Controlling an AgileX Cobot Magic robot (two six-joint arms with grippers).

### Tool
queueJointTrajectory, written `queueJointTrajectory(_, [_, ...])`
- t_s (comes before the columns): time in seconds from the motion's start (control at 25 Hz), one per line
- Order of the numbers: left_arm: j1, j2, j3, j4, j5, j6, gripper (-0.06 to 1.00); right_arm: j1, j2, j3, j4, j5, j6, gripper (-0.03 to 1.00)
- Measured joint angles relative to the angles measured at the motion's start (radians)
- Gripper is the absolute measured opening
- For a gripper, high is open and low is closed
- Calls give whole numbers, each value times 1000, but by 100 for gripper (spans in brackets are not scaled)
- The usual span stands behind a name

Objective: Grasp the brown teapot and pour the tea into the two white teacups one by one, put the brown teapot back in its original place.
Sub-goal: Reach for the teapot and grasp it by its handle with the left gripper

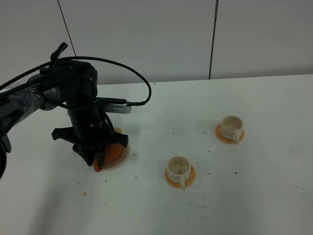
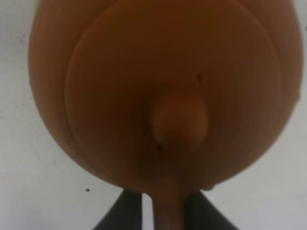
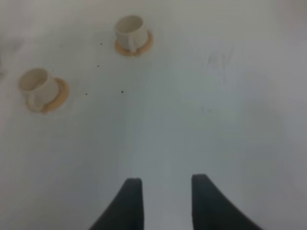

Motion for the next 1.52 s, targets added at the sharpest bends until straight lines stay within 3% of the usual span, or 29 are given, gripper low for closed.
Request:
queueJointTrajectory(0.24, [0, 2, 0, 4, 5, 0, 41, 0, 0, 0, 0, 0, 0, 24])
queueJointTrajectory(1.08, [0, -18, -5, -31, 5, 0, 42, 0, 0, 0, 0, 0, 0, 24])
queueJointTrajectory(1.52, [0, -18, -5, -21, -1, 0, 30, 0, 0, 0, 0, 0, 0, 24])
